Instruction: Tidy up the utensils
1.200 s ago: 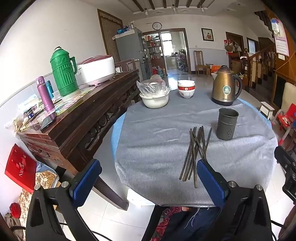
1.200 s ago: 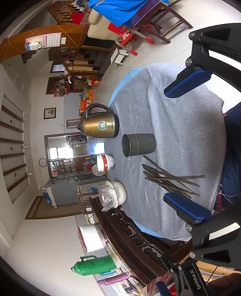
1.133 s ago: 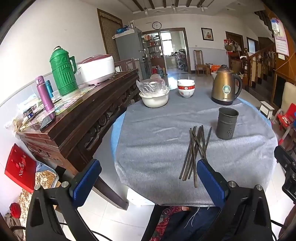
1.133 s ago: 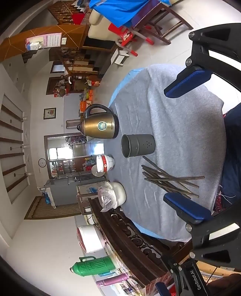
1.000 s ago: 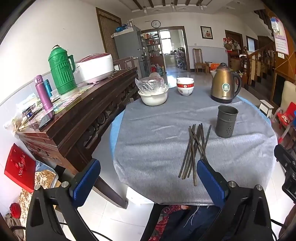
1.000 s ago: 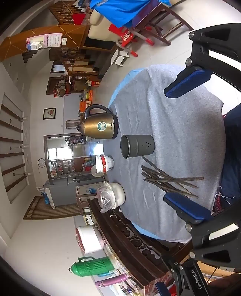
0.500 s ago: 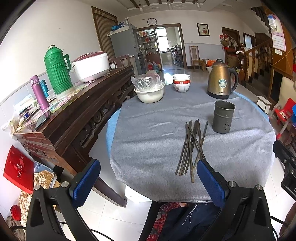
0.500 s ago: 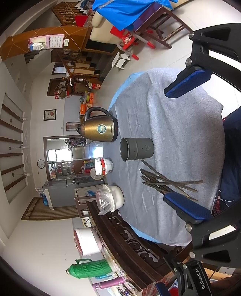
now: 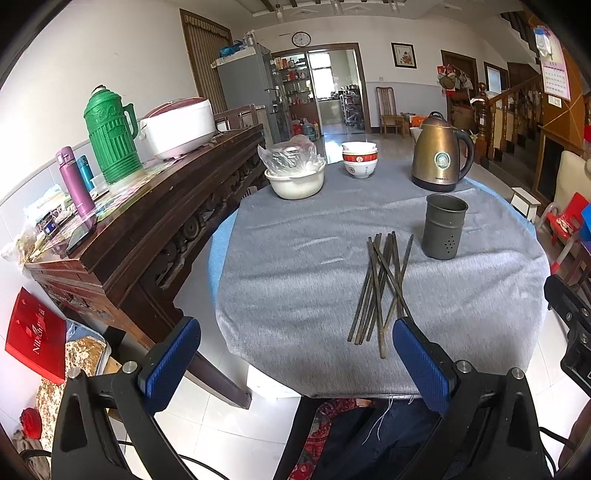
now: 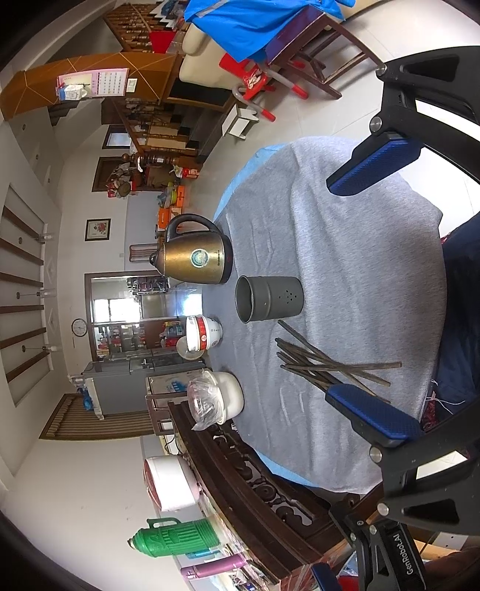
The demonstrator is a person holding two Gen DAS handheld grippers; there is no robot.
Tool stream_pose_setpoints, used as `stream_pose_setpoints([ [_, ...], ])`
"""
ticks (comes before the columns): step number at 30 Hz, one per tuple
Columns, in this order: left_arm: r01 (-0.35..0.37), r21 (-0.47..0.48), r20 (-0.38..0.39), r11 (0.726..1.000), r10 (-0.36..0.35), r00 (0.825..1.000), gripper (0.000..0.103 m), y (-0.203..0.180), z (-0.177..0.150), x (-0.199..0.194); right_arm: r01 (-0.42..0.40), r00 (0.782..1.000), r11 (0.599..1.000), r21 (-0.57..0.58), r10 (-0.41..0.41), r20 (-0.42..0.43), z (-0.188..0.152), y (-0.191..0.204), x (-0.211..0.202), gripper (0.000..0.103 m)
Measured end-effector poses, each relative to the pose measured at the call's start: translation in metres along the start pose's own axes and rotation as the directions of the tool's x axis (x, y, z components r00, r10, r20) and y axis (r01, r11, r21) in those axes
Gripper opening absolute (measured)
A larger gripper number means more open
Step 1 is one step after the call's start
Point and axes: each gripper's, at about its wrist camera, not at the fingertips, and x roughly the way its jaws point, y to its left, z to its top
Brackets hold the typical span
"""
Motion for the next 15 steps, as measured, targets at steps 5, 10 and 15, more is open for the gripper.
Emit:
stream_pose_setpoints([
  [5,0.0,-0.001,0.006,1.0,0.0,1.0,0.103,-0.0004,-0.0007,0.0008,-0.001,1.0,1.0,-0.001,0.001,-0.004,-0.0013,0.0001,0.0014,0.103],
  [10,0.003,-0.003,0.004,1.0,-0.003,1.0,0.103,-0.0007,-0.0012,0.0022,0.001,1.0,1.0,-0.002,-0.001,-0.006,-0.0024,-0.0002,0.0017,0.103],
  [15,0.001,0.002,0.0,1.0,-0.001,1.0,0.103,-0.0015,-0.0017,0.0048,0.004,1.0,1.0,-0.003,-0.004,-0.012,-0.0033,0.0005,0.0038,0.103],
])
